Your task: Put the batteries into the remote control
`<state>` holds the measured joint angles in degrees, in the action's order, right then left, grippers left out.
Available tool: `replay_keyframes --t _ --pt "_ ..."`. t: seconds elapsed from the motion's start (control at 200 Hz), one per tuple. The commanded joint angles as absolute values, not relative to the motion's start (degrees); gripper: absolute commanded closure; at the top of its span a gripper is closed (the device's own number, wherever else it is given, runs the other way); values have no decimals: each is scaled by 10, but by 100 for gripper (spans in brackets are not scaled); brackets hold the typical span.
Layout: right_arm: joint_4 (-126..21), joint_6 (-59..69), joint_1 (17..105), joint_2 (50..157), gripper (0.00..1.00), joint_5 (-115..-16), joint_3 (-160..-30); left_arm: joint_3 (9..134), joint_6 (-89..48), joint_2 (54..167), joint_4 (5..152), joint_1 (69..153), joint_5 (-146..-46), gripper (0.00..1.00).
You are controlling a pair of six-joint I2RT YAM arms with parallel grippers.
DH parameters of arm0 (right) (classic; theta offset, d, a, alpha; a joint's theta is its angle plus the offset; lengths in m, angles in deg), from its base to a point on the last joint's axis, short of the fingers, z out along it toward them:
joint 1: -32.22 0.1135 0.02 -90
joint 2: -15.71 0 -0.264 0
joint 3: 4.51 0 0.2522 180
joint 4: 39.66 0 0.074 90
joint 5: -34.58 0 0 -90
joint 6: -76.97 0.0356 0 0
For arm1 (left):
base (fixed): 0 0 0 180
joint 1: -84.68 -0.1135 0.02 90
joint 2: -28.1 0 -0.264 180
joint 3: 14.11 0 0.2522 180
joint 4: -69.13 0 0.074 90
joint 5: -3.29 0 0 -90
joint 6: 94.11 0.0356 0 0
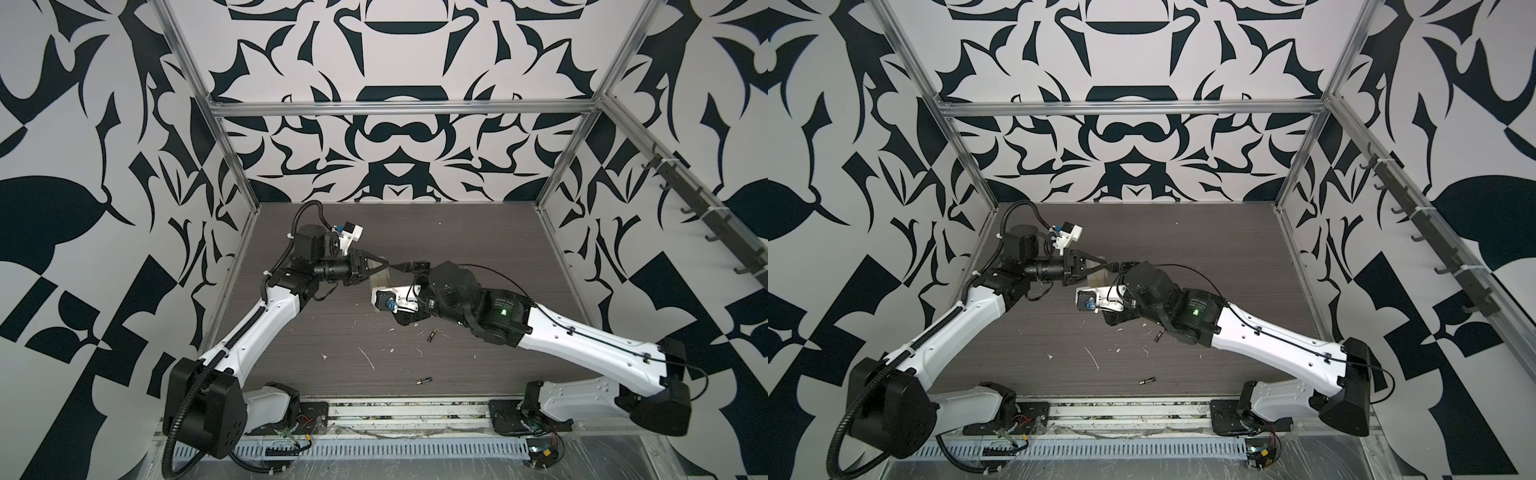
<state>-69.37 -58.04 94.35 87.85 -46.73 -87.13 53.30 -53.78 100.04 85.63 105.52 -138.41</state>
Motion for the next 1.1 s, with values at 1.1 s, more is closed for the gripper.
replay_keyframes --t 1.1 --pt "-652 -579 937 867 7 -471 -875 515 -553 980 844 1051 -1427 100"
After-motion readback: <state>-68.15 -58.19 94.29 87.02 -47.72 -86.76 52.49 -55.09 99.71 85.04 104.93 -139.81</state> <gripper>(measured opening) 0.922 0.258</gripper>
